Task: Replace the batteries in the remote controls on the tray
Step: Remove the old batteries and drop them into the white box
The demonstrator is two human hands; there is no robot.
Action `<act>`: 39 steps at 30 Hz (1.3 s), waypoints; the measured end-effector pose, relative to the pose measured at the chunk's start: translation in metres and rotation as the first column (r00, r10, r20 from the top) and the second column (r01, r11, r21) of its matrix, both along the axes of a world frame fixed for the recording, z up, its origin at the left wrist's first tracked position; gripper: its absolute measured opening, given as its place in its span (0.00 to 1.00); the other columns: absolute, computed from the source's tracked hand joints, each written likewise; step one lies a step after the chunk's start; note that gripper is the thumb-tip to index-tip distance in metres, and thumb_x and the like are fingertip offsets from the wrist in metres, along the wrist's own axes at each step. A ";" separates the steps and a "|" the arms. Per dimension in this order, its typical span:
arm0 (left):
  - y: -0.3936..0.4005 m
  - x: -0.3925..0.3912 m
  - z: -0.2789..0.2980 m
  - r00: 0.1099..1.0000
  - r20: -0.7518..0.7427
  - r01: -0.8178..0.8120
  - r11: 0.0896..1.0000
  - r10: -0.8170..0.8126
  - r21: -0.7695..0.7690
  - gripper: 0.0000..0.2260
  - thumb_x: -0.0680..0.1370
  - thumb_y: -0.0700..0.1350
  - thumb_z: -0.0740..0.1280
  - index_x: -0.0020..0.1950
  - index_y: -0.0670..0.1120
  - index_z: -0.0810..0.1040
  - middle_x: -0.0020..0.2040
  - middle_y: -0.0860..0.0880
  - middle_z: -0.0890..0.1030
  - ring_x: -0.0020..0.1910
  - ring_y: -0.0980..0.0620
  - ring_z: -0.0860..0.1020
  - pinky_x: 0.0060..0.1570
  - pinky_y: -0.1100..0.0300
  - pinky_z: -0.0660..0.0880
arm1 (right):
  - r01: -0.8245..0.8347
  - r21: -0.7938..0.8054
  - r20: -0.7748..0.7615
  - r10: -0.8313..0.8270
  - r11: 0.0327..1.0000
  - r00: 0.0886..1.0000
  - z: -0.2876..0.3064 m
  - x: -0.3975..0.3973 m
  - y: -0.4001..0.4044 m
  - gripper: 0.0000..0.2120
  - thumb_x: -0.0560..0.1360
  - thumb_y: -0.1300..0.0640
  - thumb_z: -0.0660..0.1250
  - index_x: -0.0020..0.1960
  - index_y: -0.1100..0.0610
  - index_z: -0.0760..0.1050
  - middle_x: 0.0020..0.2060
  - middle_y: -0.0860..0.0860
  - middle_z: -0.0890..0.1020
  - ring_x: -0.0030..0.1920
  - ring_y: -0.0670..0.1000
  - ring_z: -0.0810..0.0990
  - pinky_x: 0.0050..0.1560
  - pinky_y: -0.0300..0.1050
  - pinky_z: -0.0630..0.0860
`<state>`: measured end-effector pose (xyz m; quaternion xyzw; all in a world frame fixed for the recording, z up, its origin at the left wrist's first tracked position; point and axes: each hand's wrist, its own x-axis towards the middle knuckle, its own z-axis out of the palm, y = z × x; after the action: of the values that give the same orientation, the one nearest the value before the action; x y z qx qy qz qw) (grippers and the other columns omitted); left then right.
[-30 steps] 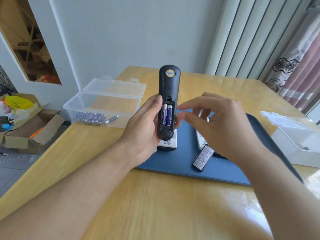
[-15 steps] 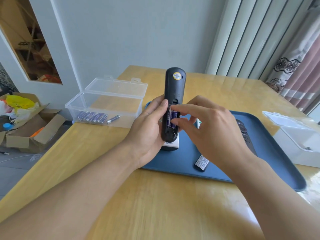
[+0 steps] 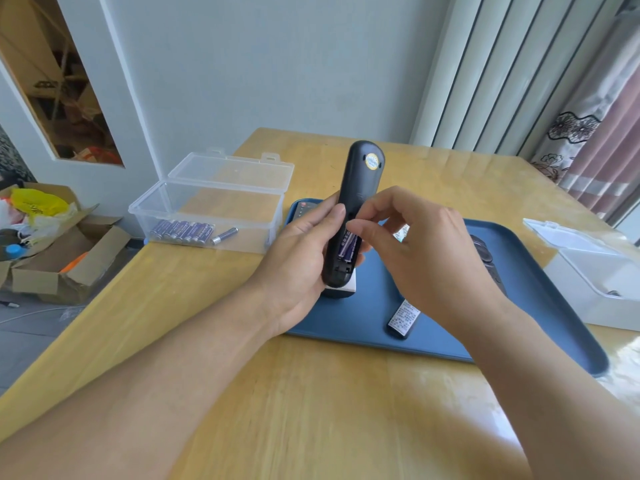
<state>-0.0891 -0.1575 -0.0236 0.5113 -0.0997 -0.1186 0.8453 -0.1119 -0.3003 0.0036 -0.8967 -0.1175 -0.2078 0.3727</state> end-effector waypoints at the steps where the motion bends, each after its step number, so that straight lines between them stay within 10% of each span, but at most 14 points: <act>1: 0.000 0.000 0.001 1.000 0.005 -0.001 1.000 0.001 -0.003 0.11 0.85 0.44 0.60 0.57 0.53 0.82 0.52 0.49 0.86 0.43 0.51 0.81 0.57 0.51 0.75 | 0.001 0.043 -0.003 -0.001 0.999 1.000 0.000 0.000 0.001 0.05 0.76 0.52 0.73 0.43 0.49 0.79 0.33 0.40 0.82 0.32 0.40 0.76 0.36 0.30 0.69; 6: 0.000 -0.001 0.002 1.000 -0.006 0.024 0.999 -0.024 -0.034 0.13 0.85 0.43 0.59 0.61 0.53 0.82 0.57 0.48 0.85 0.55 0.50 0.81 0.66 0.50 0.73 | -0.038 0.207 -0.066 0.053 0.978 0.996 -0.002 0.002 0.000 0.09 0.72 0.54 0.78 0.49 0.48 0.79 0.37 0.40 0.84 0.33 0.43 0.79 0.35 0.37 0.72; 11: 0.001 -0.001 0.003 1.000 0.004 -0.009 0.999 0.009 -0.034 0.13 0.85 0.42 0.59 0.58 0.54 0.82 0.52 0.50 0.86 0.49 0.52 0.84 0.51 0.60 0.79 | -0.090 0.382 -0.189 0.173 0.920 0.967 0.000 0.001 -0.001 0.07 0.73 0.59 0.77 0.48 0.53 0.81 0.37 0.51 0.85 0.33 0.50 0.82 0.24 0.42 0.72; 19: 0.004 0.002 0.004 0.996 -0.009 -0.089 0.994 0.090 0.057 0.15 0.83 0.47 0.63 0.68 0.51 0.80 0.62 0.46 0.84 0.46 0.51 0.80 0.45 0.62 0.74 | 0.094 0.904 -0.294 0.447 0.418 0.845 0.011 0.006 -0.009 0.09 0.79 0.65 0.60 0.51 0.58 0.79 0.36 0.53 0.75 0.30 0.50 0.72 0.23 0.36 0.65; 23: 0.005 0.002 0.005 0.996 -0.012 -0.091 0.994 0.092 0.062 0.13 0.83 0.47 0.63 0.66 0.52 0.81 0.57 0.51 0.85 0.45 0.55 0.80 0.44 0.63 0.74 | 0.017 0.696 -0.418 0.386 0.718 0.823 0.006 0.002 -0.006 0.07 0.79 0.64 0.62 0.47 0.55 0.77 0.34 0.50 0.72 0.27 0.47 0.63 0.23 0.37 0.57; 26: 0.006 0.002 0.006 0.997 -0.027 -0.071 0.996 0.073 0.060 0.14 0.84 0.49 0.63 0.68 0.51 0.79 0.61 0.48 0.85 0.50 0.52 0.81 0.51 0.60 0.75 | -0.121 0.114 -0.232 0.145 0.986 0.962 0.001 -0.004 -0.001 0.03 0.79 0.56 0.69 0.47 0.49 0.80 0.26 0.44 0.64 0.27 0.46 0.61 0.28 0.35 0.59; 33: 0.008 0.003 0.006 0.997 -0.053 -0.053 0.996 0.057 0.078 0.14 0.84 0.49 0.63 0.68 0.53 0.80 0.61 0.48 0.84 0.52 0.52 0.81 0.47 0.62 0.75 | -0.067 -0.327 0.091 0.102 0.943 0.991 -0.008 -0.004 0.002 0.04 0.76 0.48 0.72 0.50 0.40 0.83 0.34 0.23 0.71 0.35 0.34 0.72 0.32 0.37 0.59; 39: 0.006 0.003 0.004 0.997 -0.066 -0.027 0.998 0.030 0.049 0.14 0.84 0.46 0.62 0.69 0.52 0.79 0.61 0.50 0.84 0.55 0.53 0.80 0.56 0.59 0.73 | -0.037 -0.361 0.232 0.129 0.932 0.964 -0.014 0.002 -0.002 0.05 0.73 0.47 0.71 0.47 0.39 0.85 0.26 0.36 0.65 0.27 0.36 0.66 0.29 0.36 0.57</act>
<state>-0.0865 -0.1513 -0.0201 0.5285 -0.0612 -0.1257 0.8373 -0.1103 -0.3027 -0.0106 -0.9096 -0.2372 -0.2792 0.1960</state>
